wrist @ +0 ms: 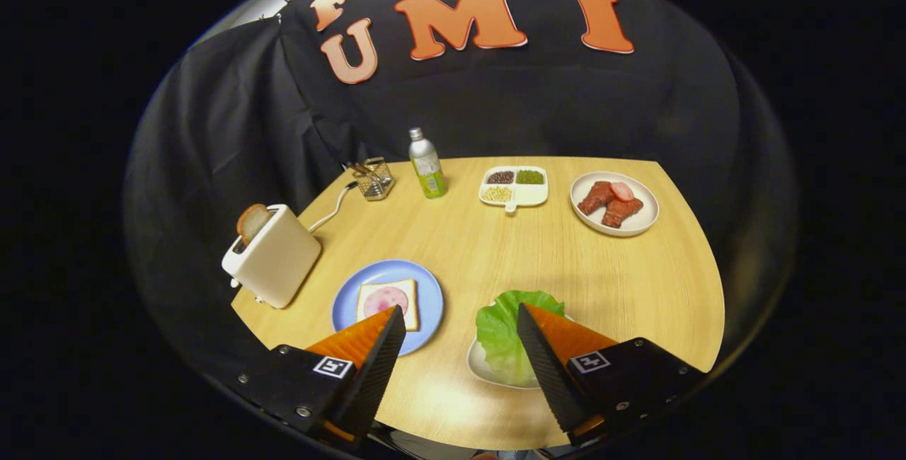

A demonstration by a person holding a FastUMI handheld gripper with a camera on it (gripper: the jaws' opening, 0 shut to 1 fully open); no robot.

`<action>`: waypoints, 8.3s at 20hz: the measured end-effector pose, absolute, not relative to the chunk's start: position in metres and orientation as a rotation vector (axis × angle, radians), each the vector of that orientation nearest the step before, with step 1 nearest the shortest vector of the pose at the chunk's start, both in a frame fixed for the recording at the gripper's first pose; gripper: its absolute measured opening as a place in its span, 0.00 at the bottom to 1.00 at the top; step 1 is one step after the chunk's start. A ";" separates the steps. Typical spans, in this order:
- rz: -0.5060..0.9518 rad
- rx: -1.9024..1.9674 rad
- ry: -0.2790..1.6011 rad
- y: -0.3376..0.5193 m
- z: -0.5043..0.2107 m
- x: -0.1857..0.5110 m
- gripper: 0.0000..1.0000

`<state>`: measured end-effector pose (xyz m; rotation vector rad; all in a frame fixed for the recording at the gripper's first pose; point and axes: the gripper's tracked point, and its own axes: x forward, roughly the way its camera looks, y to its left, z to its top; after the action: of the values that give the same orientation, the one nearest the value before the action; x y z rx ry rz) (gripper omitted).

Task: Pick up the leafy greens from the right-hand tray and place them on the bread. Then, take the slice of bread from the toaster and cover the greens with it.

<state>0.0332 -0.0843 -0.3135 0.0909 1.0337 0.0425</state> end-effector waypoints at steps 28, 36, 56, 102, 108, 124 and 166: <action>-0.113 -0.072 1.364 -0.134 -0.463 0.010 0.56; -0.151 0.043 1.310 -0.134 -0.453 0.019 0.08; 0.068 -0.006 1.131 -0.008 -0.385 0.075 0.07; 0.314 0.007 1.132 0.260 -0.302 0.150 0.88; 0.365 0.000 1.168 0.329 -0.296 0.158 0.91; 0.200 0.050 1.305 0.370 -0.345 0.183 0.61; 0.162 0.543 1.019 0.157 -0.290 0.133 0.08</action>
<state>0.1333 0.1570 -0.2898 0.5429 1.0190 0.1623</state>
